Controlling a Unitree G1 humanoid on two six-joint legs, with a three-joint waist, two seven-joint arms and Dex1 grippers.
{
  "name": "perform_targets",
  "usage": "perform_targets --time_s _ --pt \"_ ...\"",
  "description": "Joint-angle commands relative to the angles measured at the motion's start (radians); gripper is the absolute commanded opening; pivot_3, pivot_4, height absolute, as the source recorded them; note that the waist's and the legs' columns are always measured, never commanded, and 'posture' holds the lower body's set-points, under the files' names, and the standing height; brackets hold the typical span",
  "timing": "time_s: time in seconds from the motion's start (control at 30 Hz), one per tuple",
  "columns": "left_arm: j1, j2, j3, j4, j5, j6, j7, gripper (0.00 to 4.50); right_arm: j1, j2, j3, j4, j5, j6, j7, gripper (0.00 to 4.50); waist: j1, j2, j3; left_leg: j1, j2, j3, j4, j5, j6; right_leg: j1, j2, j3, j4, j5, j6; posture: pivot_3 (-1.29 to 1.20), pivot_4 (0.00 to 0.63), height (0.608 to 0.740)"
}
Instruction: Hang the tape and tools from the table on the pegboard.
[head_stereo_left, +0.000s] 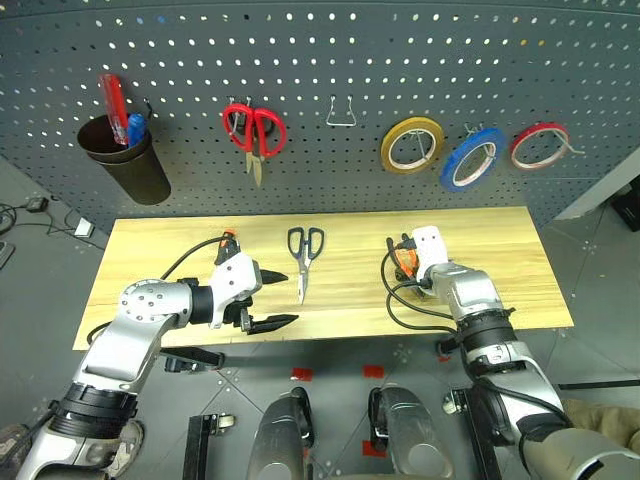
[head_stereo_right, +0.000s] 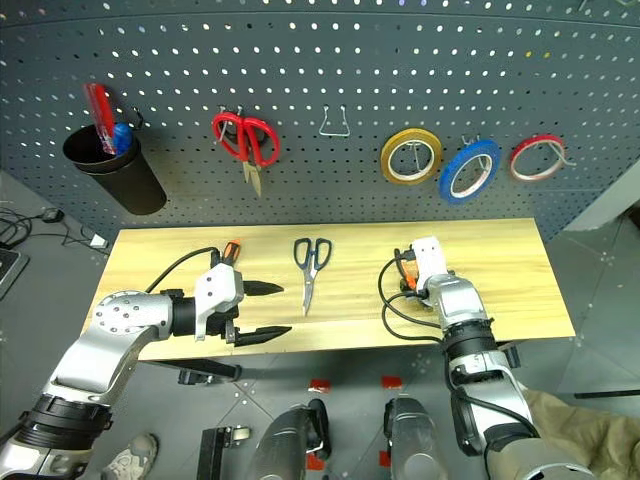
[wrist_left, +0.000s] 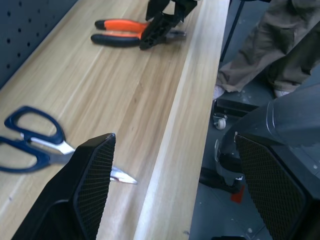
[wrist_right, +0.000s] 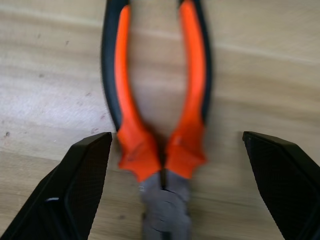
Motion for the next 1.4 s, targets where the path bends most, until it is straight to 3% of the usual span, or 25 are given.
perform_targets --time_s 0.03,0.27,0.4,0.5,0.53,0.63,0.8,0.97,1.17,1.4 --pt "0.019 -0.001 0.016 -0.051 -0.013 0.009 0.016 4.02 -0.025 -0.027 0.009 0.065 -0.006 -0.044 -0.011 4.47 0.002 0.000 0.005 0.000 0.000 0.000 0.000 0.000 0.000 0.000 0.000 0.000 0.000 0.000 0.000 -0.07 0.360 0.740" --pt "0.030 -0.010 0.014 -0.065 -0.016 0.013 0.044 4.02 -0.070 -0.042 -0.004 0.183 0.007 -0.050 -0.042 4.47 0.010 0.000 0.007 0.000 0.000 0.000 0.000 0.000 0.000 0.000 0.000 0.000 0.000 0.000 0.000 -0.07 0.359 0.740" --pt "0.027 -0.018 0.014 -0.061 -0.020 0.009 0.052 4.02 -0.110 -0.035 -0.097 0.249 0.069 0.027 -0.091 3.65 0.020 0.000 0.007 0.000 0.000 0.000 0.000 0.000 0.000 0.000 0.000 -0.001 0.000 0.000 0.000 -0.08 0.346 0.740" --pt "0.023 -0.026 0.013 -0.051 -0.016 -0.002 0.056 4.02 -0.126 -0.029 -0.146 0.264 0.102 0.064 -0.127 2.68 0.025 -0.001 0.007 0.000 0.001 0.000 0.000 0.000 0.000 0.000 0.000 -0.001 0.000 0.000 0.000 -0.09 0.338 0.740" --pt "0.023 -0.029 0.014 -0.048 -0.016 -0.004 0.058 4.02 -0.125 -0.022 -0.157 0.249 0.114 0.082 -0.134 2.66 0.028 -0.001 0.007 0.000 0.001 -0.001 0.000 0.000 0.000 0.001 0.000 -0.001 0.000 0.000 0.000 -0.09 0.334 0.740" --pt "0.022 -0.046 0.023 -0.042 -0.020 -0.013 0.078 4.02 -0.074 -0.004 -0.092 0.094 0.110 0.099 -0.089 2.66 0.029 -0.001 0.006 0.000 0.000 -0.001 0.000 0.000 0.000 0.001 -0.001 -0.001 -0.001 0.000 0.000 -0.10 0.325 0.740" --pt "0.015 -0.100 0.088 -0.055 -0.069 0.026 0.155 4.02 0.158 -0.035 0.133 -0.425 0.082 0.012 0.048 2.66 0.026 -0.001 0.007 -0.005 0.000 0.000 -0.001 0.000 0.000 -0.004 0.000 -0.001 -0.002 0.000 0.001 -0.13 0.306 0.740" --pt "0.005 -0.160 0.200 -0.106 -0.185 0.120 0.246 4.02 0.267 0.007 0.184 -0.842 0.086 -0.144 0.026 2.66 0.009 -0.001 0.007 -0.007 0.000 0.000 -0.001 0.000 -0.001 -0.007 0.000 0.000 0.000 -0.001 0.002 -0.15 0.292 0.740" --pt "0.023 -0.132 0.280 -0.182 -0.277 0.230 0.283 4.02 0.096 0.089 0.208 -0.889 0.033 -0.437 -0.040 2.66 -0.004 -0.002 0.006 -0.006 0.000 -0.001 0.000 0.000 -0.001 -0.006 0.001 -0.001 0.001 0.000 0.002 -0.16 0.287 0.740" --pt "-0.042 -0.066 0.243 -0.225 -0.226 0.301 0.341 4.02 -0.172 0.148 0.194 -0.598 -0.007 -0.741 -0.091 2.66 -0.004 -0.003 0.006 -0.006 0.000 -0.001 0.000 0.001 -0.002 -0.006 0.000 -0.001 0.000 0.000 0.002 -0.13 0.281 0.740"
